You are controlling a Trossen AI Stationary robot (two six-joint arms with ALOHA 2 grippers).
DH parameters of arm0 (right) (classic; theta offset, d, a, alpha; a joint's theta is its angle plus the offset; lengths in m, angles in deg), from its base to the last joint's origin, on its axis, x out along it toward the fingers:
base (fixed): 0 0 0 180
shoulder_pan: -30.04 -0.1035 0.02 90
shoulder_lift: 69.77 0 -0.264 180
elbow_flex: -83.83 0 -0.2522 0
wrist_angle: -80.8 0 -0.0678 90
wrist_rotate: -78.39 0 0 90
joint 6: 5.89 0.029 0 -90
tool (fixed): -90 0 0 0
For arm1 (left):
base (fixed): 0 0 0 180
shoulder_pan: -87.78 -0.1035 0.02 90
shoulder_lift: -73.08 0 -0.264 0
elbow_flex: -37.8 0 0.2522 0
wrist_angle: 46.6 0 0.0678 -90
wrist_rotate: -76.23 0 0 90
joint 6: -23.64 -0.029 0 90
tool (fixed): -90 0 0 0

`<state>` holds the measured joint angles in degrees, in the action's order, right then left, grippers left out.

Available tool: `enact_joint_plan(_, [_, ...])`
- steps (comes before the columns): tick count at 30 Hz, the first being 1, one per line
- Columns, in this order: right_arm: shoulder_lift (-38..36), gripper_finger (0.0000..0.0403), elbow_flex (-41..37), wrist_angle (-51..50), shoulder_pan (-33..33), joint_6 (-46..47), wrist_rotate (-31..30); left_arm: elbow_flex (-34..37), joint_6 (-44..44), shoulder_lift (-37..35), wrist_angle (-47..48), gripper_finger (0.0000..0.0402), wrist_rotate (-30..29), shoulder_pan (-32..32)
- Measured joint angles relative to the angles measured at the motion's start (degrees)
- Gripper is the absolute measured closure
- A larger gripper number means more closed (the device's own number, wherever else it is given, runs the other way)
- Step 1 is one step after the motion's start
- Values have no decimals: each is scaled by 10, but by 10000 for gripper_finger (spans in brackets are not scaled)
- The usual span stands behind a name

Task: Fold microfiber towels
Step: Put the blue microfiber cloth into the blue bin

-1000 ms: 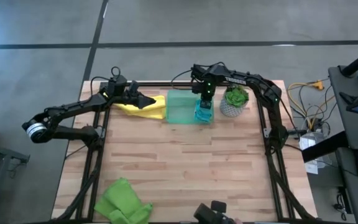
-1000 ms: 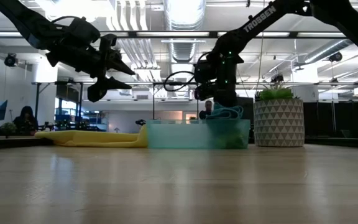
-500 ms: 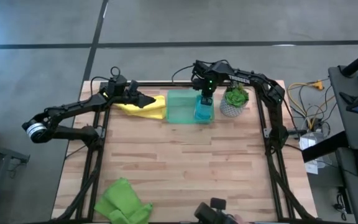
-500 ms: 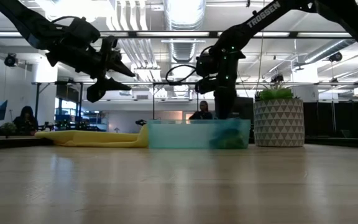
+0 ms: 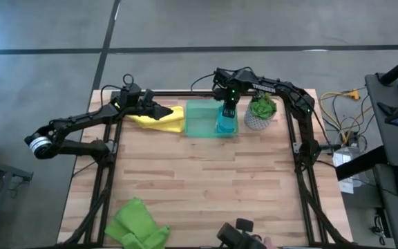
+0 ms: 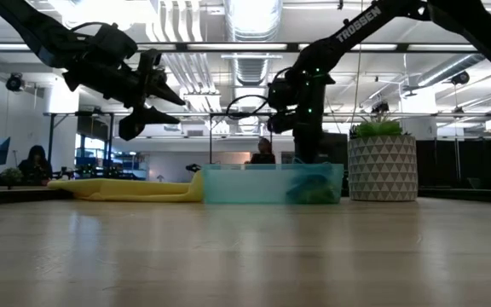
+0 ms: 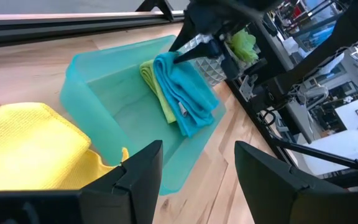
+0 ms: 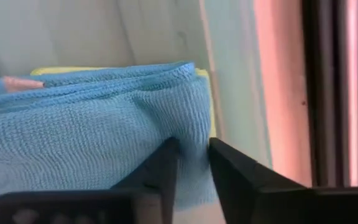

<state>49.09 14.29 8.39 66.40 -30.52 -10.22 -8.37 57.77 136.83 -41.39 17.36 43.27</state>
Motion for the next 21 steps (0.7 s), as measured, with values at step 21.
enact_joint_plan(21, [-72,390,-132,72,-60,26,120,0,-4,0,-1,217,-9,1])
